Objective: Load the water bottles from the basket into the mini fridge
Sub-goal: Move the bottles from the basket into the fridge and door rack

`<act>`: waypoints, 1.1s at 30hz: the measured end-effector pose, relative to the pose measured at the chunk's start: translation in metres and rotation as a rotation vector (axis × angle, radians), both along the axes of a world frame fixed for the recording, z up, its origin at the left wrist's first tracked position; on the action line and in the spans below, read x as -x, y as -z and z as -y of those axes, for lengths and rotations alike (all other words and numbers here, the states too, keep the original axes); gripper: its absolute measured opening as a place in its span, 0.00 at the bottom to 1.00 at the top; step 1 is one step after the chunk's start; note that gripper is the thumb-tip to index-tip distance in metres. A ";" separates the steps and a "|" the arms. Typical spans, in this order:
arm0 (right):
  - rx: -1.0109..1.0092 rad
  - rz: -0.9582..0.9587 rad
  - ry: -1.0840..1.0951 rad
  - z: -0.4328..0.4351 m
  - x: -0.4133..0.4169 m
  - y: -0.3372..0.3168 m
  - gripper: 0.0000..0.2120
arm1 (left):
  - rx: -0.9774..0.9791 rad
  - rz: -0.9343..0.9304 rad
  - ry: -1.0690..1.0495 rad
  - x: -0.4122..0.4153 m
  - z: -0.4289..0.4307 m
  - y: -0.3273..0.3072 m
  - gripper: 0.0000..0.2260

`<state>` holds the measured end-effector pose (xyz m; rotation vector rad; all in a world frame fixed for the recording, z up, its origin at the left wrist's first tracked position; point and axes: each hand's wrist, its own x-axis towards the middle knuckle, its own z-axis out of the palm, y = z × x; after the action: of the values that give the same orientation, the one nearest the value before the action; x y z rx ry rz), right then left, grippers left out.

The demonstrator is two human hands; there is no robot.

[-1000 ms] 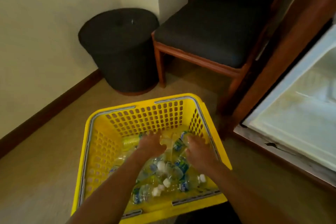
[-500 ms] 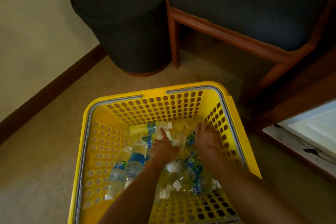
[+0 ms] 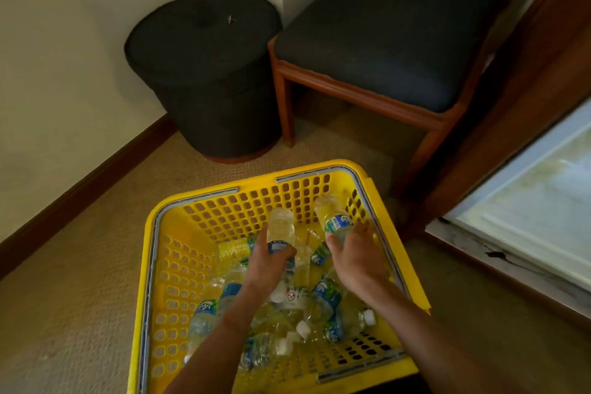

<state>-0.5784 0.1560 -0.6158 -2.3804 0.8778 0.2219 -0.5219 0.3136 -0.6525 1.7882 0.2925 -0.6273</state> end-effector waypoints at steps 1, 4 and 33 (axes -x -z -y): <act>-0.041 0.068 0.042 0.003 0.012 -0.012 0.28 | 0.052 0.028 0.006 0.005 0.004 -0.017 0.31; -0.127 0.250 0.130 0.013 0.046 -0.039 0.26 | 0.177 0.103 0.031 0.017 0.020 -0.059 0.34; -0.183 0.581 0.607 0.338 0.142 -0.130 0.27 | -0.166 0.628 0.667 0.099 0.402 -0.190 0.47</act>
<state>-0.7200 -0.1823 -0.4860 -1.7520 1.1618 -0.5720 -0.6210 -0.0885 -0.4623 2.1442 -0.7230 -0.4620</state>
